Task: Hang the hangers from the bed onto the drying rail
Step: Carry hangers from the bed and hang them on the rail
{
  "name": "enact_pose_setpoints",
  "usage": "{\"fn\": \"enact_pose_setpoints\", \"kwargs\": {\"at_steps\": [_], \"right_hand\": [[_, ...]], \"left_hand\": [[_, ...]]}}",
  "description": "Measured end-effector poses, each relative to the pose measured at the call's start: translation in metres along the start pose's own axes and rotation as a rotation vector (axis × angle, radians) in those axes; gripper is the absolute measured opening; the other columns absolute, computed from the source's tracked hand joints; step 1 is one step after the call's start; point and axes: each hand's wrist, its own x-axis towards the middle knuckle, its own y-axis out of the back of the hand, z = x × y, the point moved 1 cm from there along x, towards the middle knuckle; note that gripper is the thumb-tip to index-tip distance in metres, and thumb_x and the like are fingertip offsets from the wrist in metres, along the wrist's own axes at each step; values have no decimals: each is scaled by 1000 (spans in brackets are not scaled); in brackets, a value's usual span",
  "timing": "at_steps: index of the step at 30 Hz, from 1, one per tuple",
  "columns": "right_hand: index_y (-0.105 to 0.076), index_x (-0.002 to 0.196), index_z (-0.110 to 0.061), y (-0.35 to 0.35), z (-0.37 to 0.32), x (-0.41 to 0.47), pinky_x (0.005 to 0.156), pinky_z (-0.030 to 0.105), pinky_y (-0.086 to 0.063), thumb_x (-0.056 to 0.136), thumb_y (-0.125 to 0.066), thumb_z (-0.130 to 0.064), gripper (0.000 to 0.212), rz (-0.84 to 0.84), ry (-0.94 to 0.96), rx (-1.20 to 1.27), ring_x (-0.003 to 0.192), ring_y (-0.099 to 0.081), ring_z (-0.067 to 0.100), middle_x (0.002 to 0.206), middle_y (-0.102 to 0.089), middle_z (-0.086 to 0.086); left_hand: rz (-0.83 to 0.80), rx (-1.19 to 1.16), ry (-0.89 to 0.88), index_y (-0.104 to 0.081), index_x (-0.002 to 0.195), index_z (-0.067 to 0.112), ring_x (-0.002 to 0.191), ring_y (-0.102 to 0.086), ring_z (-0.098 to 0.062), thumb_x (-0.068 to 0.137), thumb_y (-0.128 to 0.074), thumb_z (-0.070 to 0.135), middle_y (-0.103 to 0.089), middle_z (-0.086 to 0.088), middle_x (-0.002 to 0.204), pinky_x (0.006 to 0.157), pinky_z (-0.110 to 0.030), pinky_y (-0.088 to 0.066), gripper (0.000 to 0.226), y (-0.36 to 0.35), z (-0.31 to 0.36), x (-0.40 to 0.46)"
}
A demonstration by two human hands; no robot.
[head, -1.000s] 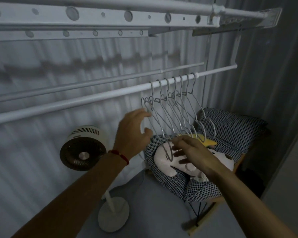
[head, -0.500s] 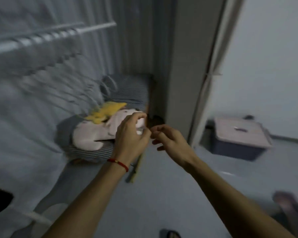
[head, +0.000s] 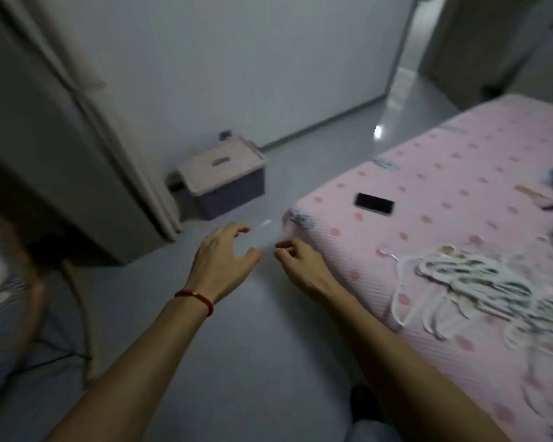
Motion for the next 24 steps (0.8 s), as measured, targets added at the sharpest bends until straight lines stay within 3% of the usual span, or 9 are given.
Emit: {"fn": "enact_pose_setpoints", "kwargs": {"at_steps": [2,4,7,11,14,18,21,24], "right_hand": [[-66,110,-10,70,72,-8,84,36,-52,93,-51,-35,33,93,-149,-5,93,-65,28,103,-71,9],[-64,114,-15,138,148,-24,86,35,-49,94,-50,-38,34,187,-312,7,100,-62,25,112,-69,6],[-62,114,-18,227,259,-55,83,34,-46,94,-49,-42,34,338,-533,31,100,-60,24,116,-66,5],[-57,116,-14,303,382,-109,77,35,-44,95,-49,-43,37,420,-828,98,95,-59,28,112,-62,9],[-50,132,-7,326,461,-151,79,33,-41,95,-52,-41,51,483,-1016,111,108,-57,35,127,-59,16],[-43,137,-3,332,548,-196,89,39,-48,92,-55,-44,62,498,-1238,136,117,-54,39,135,-53,21],[-27,150,-4,330,598,-206,105,50,-43,87,-61,-50,85,515,-1296,130,132,-43,41,150,-37,21],[-8,155,-4,324,628,-197,111,51,-36,87,-64,-46,98,521,-1299,100,140,-29,39,157,-21,19]], "left_hand": [[-153,4,-52,-59,123,22,109,-57,-19,84,-68,31,-61,-1,124,92,-30,-46,41,-77,58,20],[-300,5,-118,-61,122,19,108,-59,-20,83,-69,29,-63,-2,121,90,-27,-44,41,-154,115,31],[-518,29,-205,-61,125,15,114,-57,-25,80,-69,30,-63,-7,125,100,-32,-44,48,-264,196,36],[-739,110,-308,-57,131,19,122,-53,-25,78,-64,39,-59,-6,132,104,-36,-41,57,-378,270,27],[-841,184,-383,-50,138,22,129,-47,-24,84,-64,37,-53,-4,141,106,-39,-40,58,-444,306,22],[-940,237,-468,-44,144,24,137,-39,-23,80,-60,43,-45,0,148,111,-45,-37,69,-512,333,11],[-979,243,-498,-44,145,24,136,-39,-21,78,-60,42,-46,0,148,112,-42,-36,71,-551,342,5],[-1001,264,-512,-41,146,24,137,-37,-22,81,-62,39,-44,0,149,112,-43,-35,69,-578,340,2]]}}
